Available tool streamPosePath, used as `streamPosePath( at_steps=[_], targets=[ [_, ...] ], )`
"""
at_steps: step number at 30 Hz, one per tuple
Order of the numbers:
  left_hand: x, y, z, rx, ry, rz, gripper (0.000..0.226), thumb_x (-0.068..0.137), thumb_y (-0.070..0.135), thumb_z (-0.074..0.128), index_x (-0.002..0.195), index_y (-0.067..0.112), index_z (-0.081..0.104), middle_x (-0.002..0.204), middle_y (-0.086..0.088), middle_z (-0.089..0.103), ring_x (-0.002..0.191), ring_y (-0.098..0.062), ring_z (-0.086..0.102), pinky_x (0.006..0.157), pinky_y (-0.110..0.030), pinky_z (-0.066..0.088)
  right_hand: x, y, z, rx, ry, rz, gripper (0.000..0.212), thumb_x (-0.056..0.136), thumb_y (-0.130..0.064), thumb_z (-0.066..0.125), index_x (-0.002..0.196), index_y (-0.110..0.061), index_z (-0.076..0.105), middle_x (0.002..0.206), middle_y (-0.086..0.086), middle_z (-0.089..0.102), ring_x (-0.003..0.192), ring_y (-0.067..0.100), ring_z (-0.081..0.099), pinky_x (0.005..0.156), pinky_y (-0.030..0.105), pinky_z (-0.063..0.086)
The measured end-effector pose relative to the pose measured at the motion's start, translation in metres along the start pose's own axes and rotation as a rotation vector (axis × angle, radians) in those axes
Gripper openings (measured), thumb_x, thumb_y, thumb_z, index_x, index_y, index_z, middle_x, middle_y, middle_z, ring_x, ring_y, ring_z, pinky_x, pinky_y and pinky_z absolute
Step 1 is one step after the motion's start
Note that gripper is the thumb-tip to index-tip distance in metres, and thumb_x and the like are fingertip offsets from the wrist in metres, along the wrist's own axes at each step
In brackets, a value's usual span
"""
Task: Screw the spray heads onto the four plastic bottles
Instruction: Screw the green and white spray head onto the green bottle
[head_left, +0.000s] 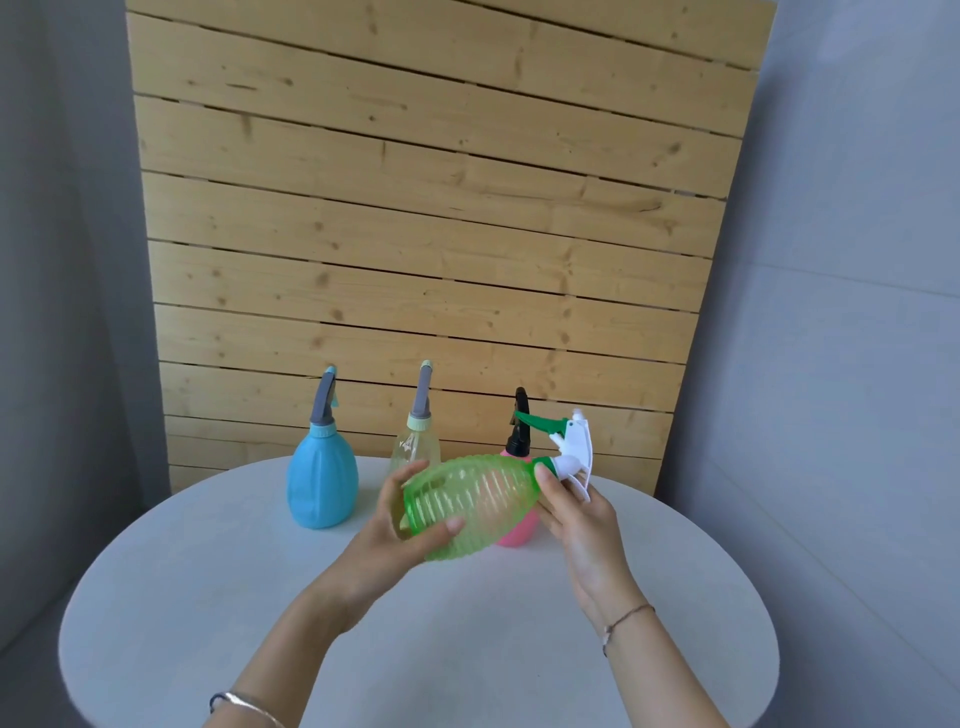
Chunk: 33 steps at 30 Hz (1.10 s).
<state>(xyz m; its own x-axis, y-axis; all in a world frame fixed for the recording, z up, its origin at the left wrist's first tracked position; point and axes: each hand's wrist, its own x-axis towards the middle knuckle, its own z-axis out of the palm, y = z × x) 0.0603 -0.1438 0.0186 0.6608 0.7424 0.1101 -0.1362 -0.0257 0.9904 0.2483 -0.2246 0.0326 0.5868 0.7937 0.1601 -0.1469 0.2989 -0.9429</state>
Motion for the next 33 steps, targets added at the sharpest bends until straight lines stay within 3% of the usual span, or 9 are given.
streamPosePath(
  at_steps=[3, 6, 10, 12, 15, 20, 22, 25, 33],
  targets=[
    [0.001, -0.001, 0.000, -0.029, -0.027, 0.005, 0.086, 0.059, 0.057, 0.080, 0.133, 0.043, 0.039, 0.127, 0.011, 0.060, 0.113, -0.007, 0.061, 0.077, -0.013, 0.054, -0.001, 0.000, 0.002, 0.019, -0.021, 0.012, 0.019, 0.084, -0.019, 0.067, 0.100, -0.009, 0.071, 0.098, 0.002, 0.075, 0.101, 0.019, 0.068, 0.089, 0.026, 0.053],
    [-0.002, 0.003, 0.003, -0.073, -0.110, -0.169, 0.086, 0.065, 0.078, 0.051, 0.139, 0.044, 0.028, 0.140, 0.001, 0.049, 0.107, -0.020, 0.067, 0.080, -0.034, 0.059, -0.003, 0.001, 0.005, -0.021, -0.022, 0.004, 0.020, 0.083, -0.019, 0.069, 0.099, -0.010, 0.072, 0.098, 0.003, 0.073, 0.102, 0.020, 0.065, 0.100, 0.036, 0.048],
    [0.000, -0.003, -0.006, 0.004, -0.043, -0.045, 0.078, 0.062, 0.057, 0.078, 0.129, 0.049, 0.039, 0.130, 0.005, 0.056, 0.104, -0.012, 0.067, 0.083, -0.028, 0.057, -0.002, -0.001, 0.001, -0.007, -0.022, 0.002, 0.023, 0.083, -0.020, 0.069, 0.102, -0.007, 0.071, 0.105, 0.007, 0.074, 0.109, 0.024, 0.065, 0.102, 0.038, 0.047],
    [0.002, -0.005, -0.009, -0.008, -0.040, -0.024, 0.083, 0.060, 0.046, 0.083, 0.131, 0.043, 0.040, 0.124, 0.007, 0.063, 0.107, -0.007, 0.065, 0.087, -0.024, 0.052, -0.002, -0.002, 0.002, -0.011, -0.032, 0.014, 0.017, 0.083, -0.019, 0.069, 0.097, -0.010, 0.071, 0.095, 0.000, 0.074, 0.102, 0.021, 0.067, 0.101, 0.037, 0.048],
    [0.002, -0.005, -0.005, -0.070, -0.047, -0.031, 0.066, 0.066, 0.056, 0.075, 0.123, 0.046, 0.044, 0.124, 0.005, 0.063, 0.107, -0.007, 0.065, 0.089, -0.025, 0.050, -0.005, 0.000, 0.006, -0.068, -0.026, 0.015, 0.004, 0.081, -0.023, 0.070, 0.084, -0.020, 0.071, 0.073, -0.013, 0.067, 0.085, 0.013, 0.062, 0.096, 0.034, 0.048],
    [0.001, -0.001, -0.002, 0.044, 0.045, 0.084, 0.068, 0.063, 0.035, 0.085, 0.117, 0.049, 0.048, 0.120, 0.016, 0.053, 0.089, 0.012, 0.062, 0.068, -0.007, 0.051, -0.006, -0.002, 0.004, -0.070, 0.003, 0.044, 0.022, 0.080, -0.031, 0.071, 0.097, -0.017, 0.072, 0.092, 0.000, 0.071, 0.096, 0.019, 0.066, 0.094, 0.034, 0.052],
    [0.001, -0.002, -0.002, -0.002, 0.017, 0.033, 0.072, 0.060, 0.044, 0.084, 0.121, 0.047, 0.047, 0.122, 0.010, 0.059, 0.100, 0.000, 0.065, 0.077, -0.018, 0.054, -0.006, -0.005, 0.005, -0.109, -0.008, 0.016, 0.018, 0.082, -0.032, 0.069, 0.094, -0.019, 0.073, 0.091, -0.006, 0.069, 0.095, 0.015, 0.063, 0.098, 0.036, 0.048],
    [0.004, -0.003, 0.004, -0.203, 0.013, -0.147, 0.079, 0.060, 0.060, 0.076, 0.129, 0.031, 0.050, 0.123, -0.001, 0.065, 0.103, -0.020, 0.069, 0.079, -0.036, 0.059, -0.007, -0.009, 0.014, 0.005, -0.153, 0.006, 0.029, 0.092, -0.021, 0.056, 0.119, -0.015, 0.064, 0.121, -0.007, 0.068, 0.116, 0.012, 0.060, 0.101, 0.029, 0.047],
    [0.009, -0.003, 0.009, -0.204, -0.032, -0.323, 0.075, 0.058, 0.072, 0.058, 0.116, 0.024, 0.058, 0.083, -0.004, 0.077, 0.072, -0.023, 0.073, 0.054, -0.028, 0.058, -0.009, -0.016, 0.020, 0.041, -0.182, -0.065, 0.047, 0.076, -0.036, 0.063, 0.120, -0.019, 0.061, 0.117, -0.007, 0.070, 0.111, 0.006, 0.063, 0.090, 0.021, 0.052]
  ],
)
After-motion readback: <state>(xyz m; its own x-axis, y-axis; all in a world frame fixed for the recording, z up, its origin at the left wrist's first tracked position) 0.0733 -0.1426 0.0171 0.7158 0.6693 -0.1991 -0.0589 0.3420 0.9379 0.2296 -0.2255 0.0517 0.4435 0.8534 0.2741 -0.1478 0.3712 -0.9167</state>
